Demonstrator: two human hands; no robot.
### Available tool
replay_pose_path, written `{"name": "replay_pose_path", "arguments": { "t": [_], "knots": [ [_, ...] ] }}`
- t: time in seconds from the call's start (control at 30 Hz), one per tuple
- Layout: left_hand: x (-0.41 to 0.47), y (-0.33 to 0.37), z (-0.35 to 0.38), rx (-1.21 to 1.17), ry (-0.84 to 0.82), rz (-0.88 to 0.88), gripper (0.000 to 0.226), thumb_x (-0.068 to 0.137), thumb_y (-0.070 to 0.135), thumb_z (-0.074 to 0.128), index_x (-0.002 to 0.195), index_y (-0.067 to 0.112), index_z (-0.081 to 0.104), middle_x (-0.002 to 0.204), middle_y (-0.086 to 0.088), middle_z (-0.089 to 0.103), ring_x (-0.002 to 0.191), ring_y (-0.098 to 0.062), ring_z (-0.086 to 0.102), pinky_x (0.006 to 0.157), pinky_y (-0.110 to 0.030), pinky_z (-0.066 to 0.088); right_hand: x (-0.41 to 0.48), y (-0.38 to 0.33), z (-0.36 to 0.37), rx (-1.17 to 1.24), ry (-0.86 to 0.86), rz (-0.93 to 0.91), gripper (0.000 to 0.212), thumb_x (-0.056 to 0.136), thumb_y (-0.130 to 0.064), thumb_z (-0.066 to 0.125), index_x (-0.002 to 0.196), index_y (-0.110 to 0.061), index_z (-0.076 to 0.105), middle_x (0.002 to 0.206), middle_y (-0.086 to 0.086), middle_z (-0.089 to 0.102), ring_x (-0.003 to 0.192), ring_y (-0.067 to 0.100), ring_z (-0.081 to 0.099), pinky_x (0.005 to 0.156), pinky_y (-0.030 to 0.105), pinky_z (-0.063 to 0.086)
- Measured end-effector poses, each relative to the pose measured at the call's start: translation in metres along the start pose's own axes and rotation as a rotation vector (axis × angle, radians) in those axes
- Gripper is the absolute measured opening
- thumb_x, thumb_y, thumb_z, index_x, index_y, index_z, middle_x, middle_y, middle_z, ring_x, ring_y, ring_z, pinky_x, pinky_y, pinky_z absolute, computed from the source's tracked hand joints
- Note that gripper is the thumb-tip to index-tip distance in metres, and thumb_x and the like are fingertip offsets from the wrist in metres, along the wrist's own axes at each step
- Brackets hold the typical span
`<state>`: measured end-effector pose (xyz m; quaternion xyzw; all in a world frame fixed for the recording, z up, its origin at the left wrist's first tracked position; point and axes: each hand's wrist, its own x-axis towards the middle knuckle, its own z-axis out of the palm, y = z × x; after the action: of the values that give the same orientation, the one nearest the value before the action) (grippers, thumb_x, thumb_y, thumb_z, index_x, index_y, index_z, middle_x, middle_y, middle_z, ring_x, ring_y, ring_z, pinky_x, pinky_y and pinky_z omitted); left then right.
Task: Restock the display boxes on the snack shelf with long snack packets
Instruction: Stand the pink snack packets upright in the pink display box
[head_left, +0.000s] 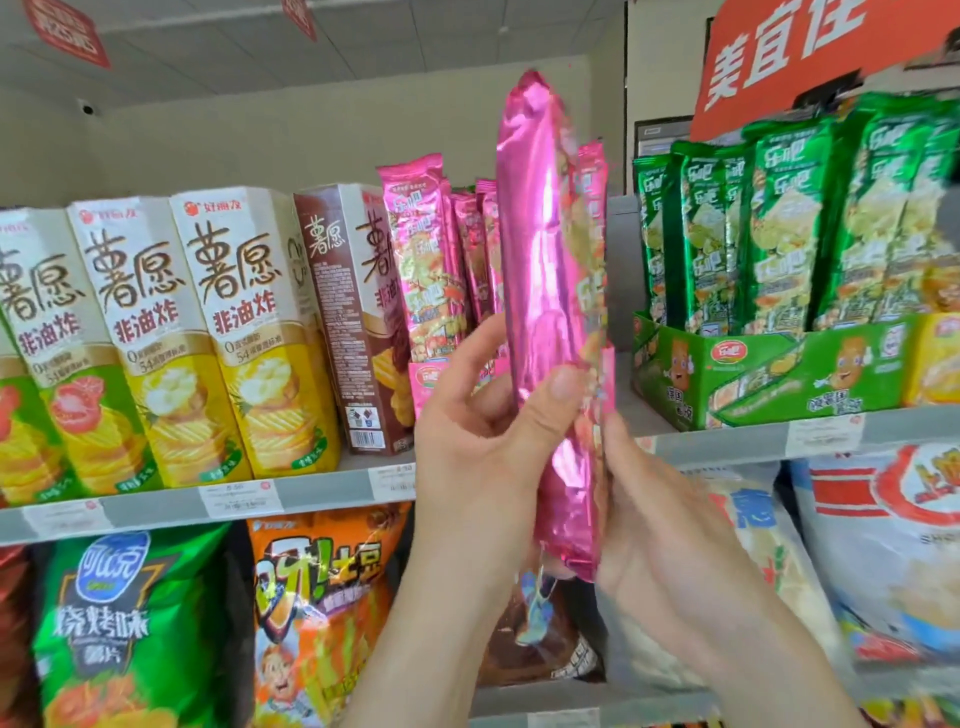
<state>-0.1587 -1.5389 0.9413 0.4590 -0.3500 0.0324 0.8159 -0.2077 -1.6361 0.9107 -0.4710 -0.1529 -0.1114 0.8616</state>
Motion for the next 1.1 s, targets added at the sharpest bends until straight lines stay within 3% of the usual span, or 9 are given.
{"name": "replay_pose_path", "arguments": {
  "t": [0.07, 0.2, 0.33, 0.47, 0.57, 0.63, 0.8, 0.9, 1.1],
  "knots": [
    [0.001, 0.001, -0.001, -0.004, -0.004, -0.021, 0.066, 0.075, 0.034, 0.072, 0.135, 0.017, 0.052, 0.091, -0.007, 0.076, 0.062, -0.019, 0.069, 0.052, -0.029, 0.055, -0.006, -0.002, -0.008, -0.052, -0.101, 0.018, 0.054, 0.078, -0.053, 0.074, 0.102, -0.004, 0.07, 0.081, 0.02, 0.069, 0.062, 0.026, 0.067, 0.052, 0.028, 0.051],
    [0.002, -0.007, 0.007, -0.09, 0.012, -0.07, 0.053, 0.084, 0.029, 0.065, 0.135, 0.019, 0.052, 0.106, -0.004, 0.073, 0.09, -0.017, 0.069, 0.077, -0.031, 0.055, -0.012, -0.003, -0.018, -0.255, -0.002, -0.086, 0.057, 0.065, -0.066, 0.076, 0.085, -0.013, 0.071, 0.066, 0.011, 0.065, 0.049, 0.017, 0.056, 0.049, 0.023, 0.044],
    [0.004, -0.011, 0.011, 0.008, 0.029, -0.043, 0.019, 0.083, 0.04, 0.068, 0.101, 0.037, 0.073, 0.105, 0.004, 0.074, 0.097, -0.013, 0.069, 0.081, -0.031, 0.055, -0.014, 0.001, -0.019, -0.48, 0.091, -0.237, 0.033, 0.073, -0.053, 0.076, 0.1, -0.034, 0.073, 0.081, -0.004, 0.074, 0.066, 0.009, 0.066, 0.057, 0.017, 0.051],
    [0.01, -0.011, 0.007, 0.044, 0.081, 0.016, 0.021, 0.082, 0.04, 0.07, 0.094, 0.023, 0.076, 0.096, -0.002, 0.075, 0.09, -0.017, 0.068, 0.082, -0.037, 0.056, -0.02, 0.006, -0.022, -0.624, 0.129, -0.393, 0.028, 0.08, -0.044, 0.071, 0.107, -0.04, 0.067, 0.097, -0.012, 0.075, 0.082, 0.0, 0.07, 0.066, 0.01, 0.051],
    [0.01, -0.011, 0.004, 0.025, 0.099, 0.029, 0.021, 0.082, 0.04, 0.073, 0.092, 0.021, 0.076, 0.089, 0.004, 0.073, 0.084, -0.01, 0.066, 0.073, -0.026, 0.054, -0.014, 0.002, -0.014, -0.466, 0.138, -0.253, 0.038, 0.086, -0.066, 0.051, 0.092, -0.033, 0.071, 0.073, 0.005, 0.072, 0.063, 0.022, 0.064, 0.052, 0.018, 0.05],
    [0.009, -0.011, 0.001, 0.014, 0.094, 0.017, 0.025, 0.08, 0.041, 0.068, 0.091, 0.02, 0.075, 0.089, 0.004, 0.072, 0.084, -0.01, 0.063, 0.072, -0.026, 0.054, -0.013, 0.001, -0.018, -0.254, 0.153, -0.124, 0.054, 0.096, -0.053, 0.039, 0.081, -0.014, 0.073, 0.056, 0.013, 0.064, 0.053, 0.029, 0.054, 0.044, 0.021, 0.045],
    [0.007, -0.01, -0.001, -0.009, 0.113, -0.012, 0.04, 0.086, 0.037, 0.061, 0.115, 0.01, 0.066, 0.082, 0.008, 0.067, 0.07, -0.003, 0.06, 0.066, -0.024, 0.053, -0.02, 0.011, -0.023, -0.239, 0.107, -0.221, 0.053, 0.077, -0.061, 0.07, 0.106, -0.017, 0.064, 0.07, 0.018, 0.065, 0.054, 0.028, 0.059, 0.061, 0.051, 0.038],
    [0.009, -0.006, -0.003, 0.083, 0.095, 0.034, 0.051, 0.084, 0.048, 0.066, 0.112, 0.005, 0.062, 0.082, 0.005, 0.062, 0.072, -0.007, 0.057, 0.073, -0.03, 0.049, -0.015, 0.012, -0.022, -0.402, 0.172, -0.301, 0.05, 0.075, -0.068, 0.067, 0.104, -0.028, 0.07, 0.071, 0.013, 0.068, 0.056, 0.033, 0.058, 0.055, 0.034, 0.045],
    [0.012, -0.002, -0.003, 0.055, 0.169, 0.016, 0.016, 0.086, 0.034, 0.067, 0.088, 0.02, 0.071, 0.077, 0.003, 0.068, 0.069, -0.01, 0.061, 0.062, -0.025, 0.052, -0.021, 0.008, -0.02, -0.491, 0.162, -0.32, 0.047, 0.073, -0.06, 0.072, 0.107, -0.028, 0.072, 0.088, 0.003, 0.075, 0.071, 0.013, 0.07, 0.059, 0.013, 0.05]
  ]
}}
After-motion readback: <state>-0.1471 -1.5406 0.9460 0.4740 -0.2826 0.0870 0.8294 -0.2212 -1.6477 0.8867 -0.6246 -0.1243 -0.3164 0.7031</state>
